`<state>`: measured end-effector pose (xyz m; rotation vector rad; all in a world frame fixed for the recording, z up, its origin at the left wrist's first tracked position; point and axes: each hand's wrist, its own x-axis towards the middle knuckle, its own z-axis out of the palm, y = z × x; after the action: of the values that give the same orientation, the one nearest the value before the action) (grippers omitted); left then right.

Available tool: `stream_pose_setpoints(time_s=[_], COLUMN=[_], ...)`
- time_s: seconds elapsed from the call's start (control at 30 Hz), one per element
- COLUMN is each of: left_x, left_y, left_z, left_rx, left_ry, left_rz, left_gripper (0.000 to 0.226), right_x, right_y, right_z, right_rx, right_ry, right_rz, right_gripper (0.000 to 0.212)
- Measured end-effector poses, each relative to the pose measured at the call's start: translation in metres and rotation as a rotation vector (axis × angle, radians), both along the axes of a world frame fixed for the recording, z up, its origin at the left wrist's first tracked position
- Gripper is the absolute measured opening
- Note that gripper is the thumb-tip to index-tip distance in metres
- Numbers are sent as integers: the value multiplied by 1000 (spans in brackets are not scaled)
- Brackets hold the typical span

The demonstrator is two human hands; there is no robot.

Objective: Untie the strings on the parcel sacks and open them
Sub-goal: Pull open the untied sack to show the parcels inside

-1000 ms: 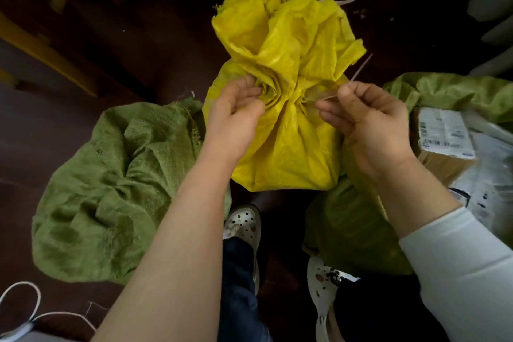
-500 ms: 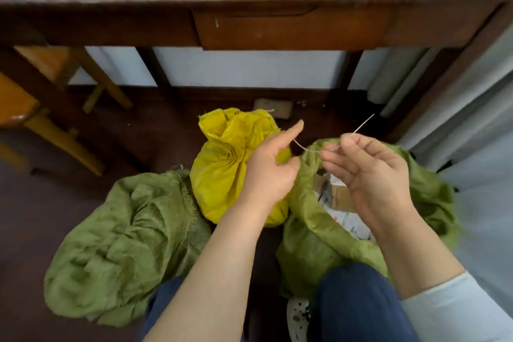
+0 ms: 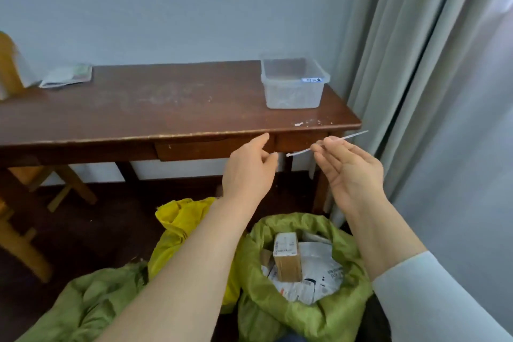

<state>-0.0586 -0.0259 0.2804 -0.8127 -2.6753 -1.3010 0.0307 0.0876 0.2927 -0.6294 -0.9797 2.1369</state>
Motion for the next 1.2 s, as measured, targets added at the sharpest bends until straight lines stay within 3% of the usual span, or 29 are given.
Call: stream_pose_setpoints(time_s=[0.2,0.33,0.4,0.43,0.5,0.57,0.67,0.77,0.8,0.83,0.9,0.93,1.0,1.07,1.2], left_x=[-32,-59,-71,-77,-89,-98,-107,-109,-109,-108,-104,-101,-95,-90,-87], left_y=[52,62,60,58,53,47,40,34,32,30,25,21,12,-1,-38], left_z=[48,58,58,57,56,55,54,50,47,45,39,35,26,13,-29], left_rx=[-29,-51,-65,-69,-74,-68,-67,-57,-52,-44,-32,-31,-33,-38,-66], left_ry=[21,-10,-29,-41,-58,-67,-68,-78,-84,-94,-119,-127,-138,-162,-227], left_rz=[-19,1,17,25,40,55,61,61,64,65,67,69,77,91,154], left_gripper=[46,45,45,45,43,43,45,45,44,44,44,44,44,44,43], right_x=[-60,-102,-123,-134,-158,-163,-169,-173,-169,-170,-172,-169,-161,-153,-138], right_y=[43,69,80,84,88,75,69,60,53,50,46,39,24,6,-37], right_z=[57,62,59,59,64,69,76,76,77,76,73,70,59,39,-17], right_rx=[-128,-170,-125,11,380,791,988,1093,1042,884,356,250,196,268,317], right_ry=[72,159,71,-77,-615,-871,-999,-981,-1012,-896,-393,-266,-209,-195,-295], right_rz=[-139,-32,3,37,-15,-134,-33,-30,-49,-39,-25,-32,-77,-62,86], right_gripper=[16,10,28,39,45,42,39,31,32,37,43,45,51,49,43])
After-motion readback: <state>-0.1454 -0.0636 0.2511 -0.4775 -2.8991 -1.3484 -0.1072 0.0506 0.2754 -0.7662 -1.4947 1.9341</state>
